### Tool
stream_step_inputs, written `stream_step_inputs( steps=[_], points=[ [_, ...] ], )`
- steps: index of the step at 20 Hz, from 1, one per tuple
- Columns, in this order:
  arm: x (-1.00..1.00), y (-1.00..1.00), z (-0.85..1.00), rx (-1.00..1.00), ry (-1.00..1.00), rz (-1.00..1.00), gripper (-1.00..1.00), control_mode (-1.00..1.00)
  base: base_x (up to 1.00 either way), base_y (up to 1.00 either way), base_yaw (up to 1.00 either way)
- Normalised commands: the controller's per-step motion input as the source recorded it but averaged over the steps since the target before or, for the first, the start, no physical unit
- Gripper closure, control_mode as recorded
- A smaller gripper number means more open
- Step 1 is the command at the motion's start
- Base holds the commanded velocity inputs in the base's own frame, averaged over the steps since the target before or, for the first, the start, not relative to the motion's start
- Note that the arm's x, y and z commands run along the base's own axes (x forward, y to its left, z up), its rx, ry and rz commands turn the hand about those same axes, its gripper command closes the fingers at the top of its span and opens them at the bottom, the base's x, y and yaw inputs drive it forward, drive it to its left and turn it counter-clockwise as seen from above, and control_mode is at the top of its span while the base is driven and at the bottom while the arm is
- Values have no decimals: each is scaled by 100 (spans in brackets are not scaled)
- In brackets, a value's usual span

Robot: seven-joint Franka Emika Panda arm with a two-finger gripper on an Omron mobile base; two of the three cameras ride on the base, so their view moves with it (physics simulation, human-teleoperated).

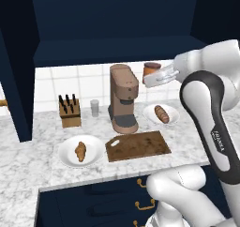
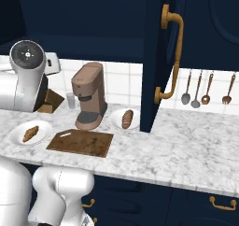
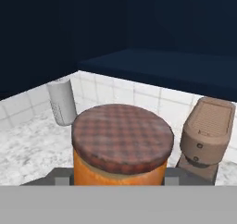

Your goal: From the different types of pastries on the counter, select a croissant and place it on the cutting board. Then retrieve a jar of jam from the cabinet and place it alongside the croissant on the cutting board.

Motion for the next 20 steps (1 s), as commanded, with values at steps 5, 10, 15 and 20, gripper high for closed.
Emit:
stream_step_inputs(
  steps=[5,10,15,20],
  points=[
    [0,-7,-40,0,10,30,100,-100,0,0,0],
    [0,1,-67,-1,1,31,100,-100,0,0,0],
    [0,0,-50,-1,-5,31,100,-100,0,0,0],
    [0,5,-31,-3,-11,20,100,-100,0,0,0]
  ],
)
